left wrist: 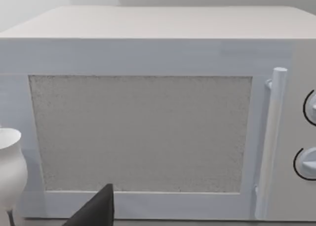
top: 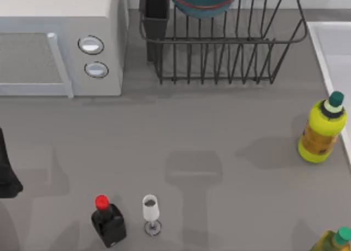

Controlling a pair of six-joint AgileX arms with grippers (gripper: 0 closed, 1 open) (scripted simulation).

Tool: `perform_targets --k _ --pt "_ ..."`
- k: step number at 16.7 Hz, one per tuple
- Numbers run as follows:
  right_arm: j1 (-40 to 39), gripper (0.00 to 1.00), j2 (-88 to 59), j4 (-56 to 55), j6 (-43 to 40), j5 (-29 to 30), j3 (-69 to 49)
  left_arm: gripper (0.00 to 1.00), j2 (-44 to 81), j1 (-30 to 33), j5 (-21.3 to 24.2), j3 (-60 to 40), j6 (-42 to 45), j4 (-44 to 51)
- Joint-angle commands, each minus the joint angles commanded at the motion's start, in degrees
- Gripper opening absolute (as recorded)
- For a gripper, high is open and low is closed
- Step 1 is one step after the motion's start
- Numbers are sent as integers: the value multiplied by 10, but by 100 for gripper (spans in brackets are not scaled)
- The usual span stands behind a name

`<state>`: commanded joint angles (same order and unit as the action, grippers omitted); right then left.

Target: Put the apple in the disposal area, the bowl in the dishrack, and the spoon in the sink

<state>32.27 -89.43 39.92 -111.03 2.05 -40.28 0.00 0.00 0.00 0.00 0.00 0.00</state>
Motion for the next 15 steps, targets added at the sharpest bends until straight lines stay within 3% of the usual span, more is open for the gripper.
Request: perform_targets --k 9,15 --pt "2 0 83 230 -5 0 -137 100 0 0 0 0 0 0" --pt "1 0 94 248 -1 0 -151 100 0 0 0 0 0 0"
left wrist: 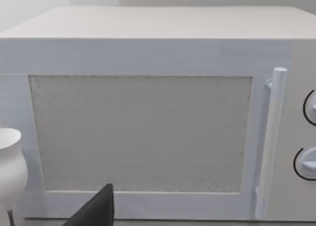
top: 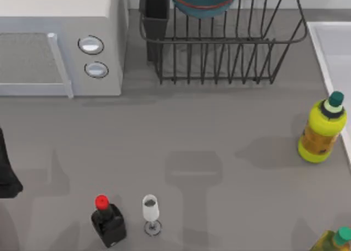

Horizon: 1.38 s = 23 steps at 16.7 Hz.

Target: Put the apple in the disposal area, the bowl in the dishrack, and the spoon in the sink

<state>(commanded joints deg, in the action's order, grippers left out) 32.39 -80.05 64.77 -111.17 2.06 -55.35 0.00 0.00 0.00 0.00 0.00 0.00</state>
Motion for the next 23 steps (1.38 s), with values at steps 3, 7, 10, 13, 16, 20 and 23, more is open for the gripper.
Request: perform_targets --k 3,7,10,13,16,20,23 --pt "-3 0 -13 8 2 0 -17 100 0 0 0 0 0 0" --pt "-24 0 -90 47 18 1 -117 100 0 0 0 0 0 0" --pt "-50 0 -188 88 40 1 -245 100 0 0 0 0 0 0" --pt "-75 0 -289 134 58 2 -398 100 0 0 0 0 0 0" --pt "-100 0 -379 176 79 3 -525 100 0 0 0 0 0 0" --pt "-138 0 -499 228 124 3 -694 100 0 0 0 0 0 0" --pt "-171 0 -591 265 165 3 -847 100 0 0 0 0 0 0"
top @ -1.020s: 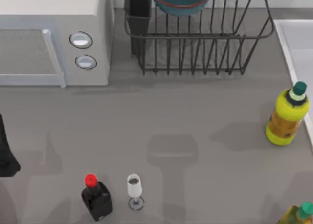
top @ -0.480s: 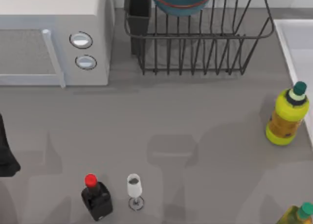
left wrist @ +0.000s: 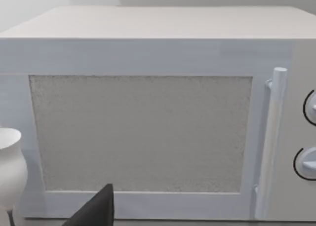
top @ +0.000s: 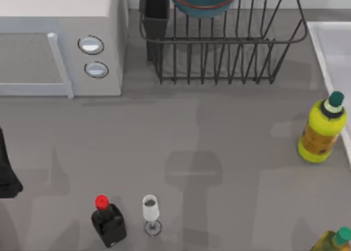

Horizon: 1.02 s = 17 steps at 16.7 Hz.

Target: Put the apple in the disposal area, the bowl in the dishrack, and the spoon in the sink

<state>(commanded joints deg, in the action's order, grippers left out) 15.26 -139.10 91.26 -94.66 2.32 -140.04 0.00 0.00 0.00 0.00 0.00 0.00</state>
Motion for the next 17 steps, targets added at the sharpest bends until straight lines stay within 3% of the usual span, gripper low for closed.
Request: perform_targets --k 7,17 --pt "-60 0 -168 69 73 1 -239 100 0 0 0 0 0 0" --pt "-64 0 -176 57 84 1 -239 100 0 0 0 0 0 0"
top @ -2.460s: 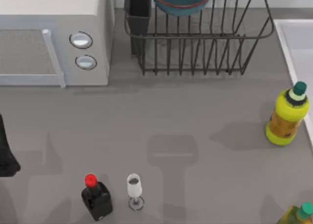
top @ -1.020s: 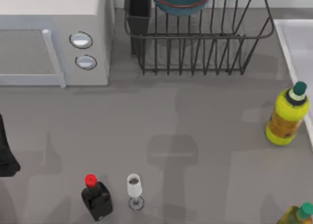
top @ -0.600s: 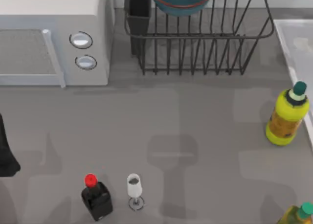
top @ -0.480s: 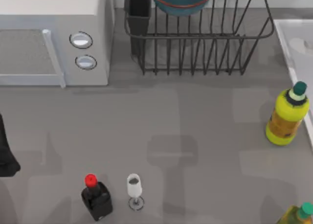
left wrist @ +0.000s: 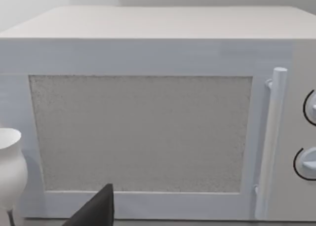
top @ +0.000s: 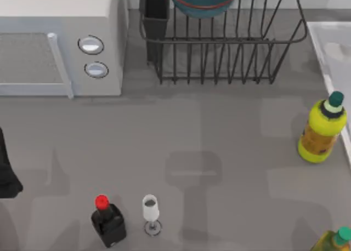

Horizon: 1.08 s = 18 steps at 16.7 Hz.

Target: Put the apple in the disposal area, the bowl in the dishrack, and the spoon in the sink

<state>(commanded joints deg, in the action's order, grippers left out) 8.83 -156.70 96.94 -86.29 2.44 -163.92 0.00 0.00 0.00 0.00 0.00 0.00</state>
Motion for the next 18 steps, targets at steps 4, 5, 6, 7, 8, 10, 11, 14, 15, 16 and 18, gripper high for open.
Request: perform_targets --k 4,5,6,7,8,10,11,14,15,16,18 --pt "-3 0 32 -69 0 0 109 100 0 0 0 0 0 0" --pt "-3 0 41 -89 0 -1 142 100 0 0 0 0 0 0" --pt "-3 0 49 -109 0 -1 173 100 0 0 0 0 0 0" --pt "-3 0 57 -127 0 -2 198 100 0 0 0 0 0 0" --pt "-3 0 64 -142 0 -2 217 100 0 0 0 0 0 0" --pt "-3 0 72 -160 0 -2 237 100 0 0 0 0 0 0" --pt "-3 0 72 -161 0 -2 238 100 0 0 0 0 0 0" --pt "-3 0 72 -161 0 -2 238 100 0 0 0 0 0 0" --pt "-3 8 72 -161 0 -2 238 100 0 0 0 0 0 0" --pt "-3 15 72 -161 0 -2 238 100 0 0 0 0 0 0" --pt "-3 30 72 -161 0 -2 238 100 0 0 0 0 0 0"
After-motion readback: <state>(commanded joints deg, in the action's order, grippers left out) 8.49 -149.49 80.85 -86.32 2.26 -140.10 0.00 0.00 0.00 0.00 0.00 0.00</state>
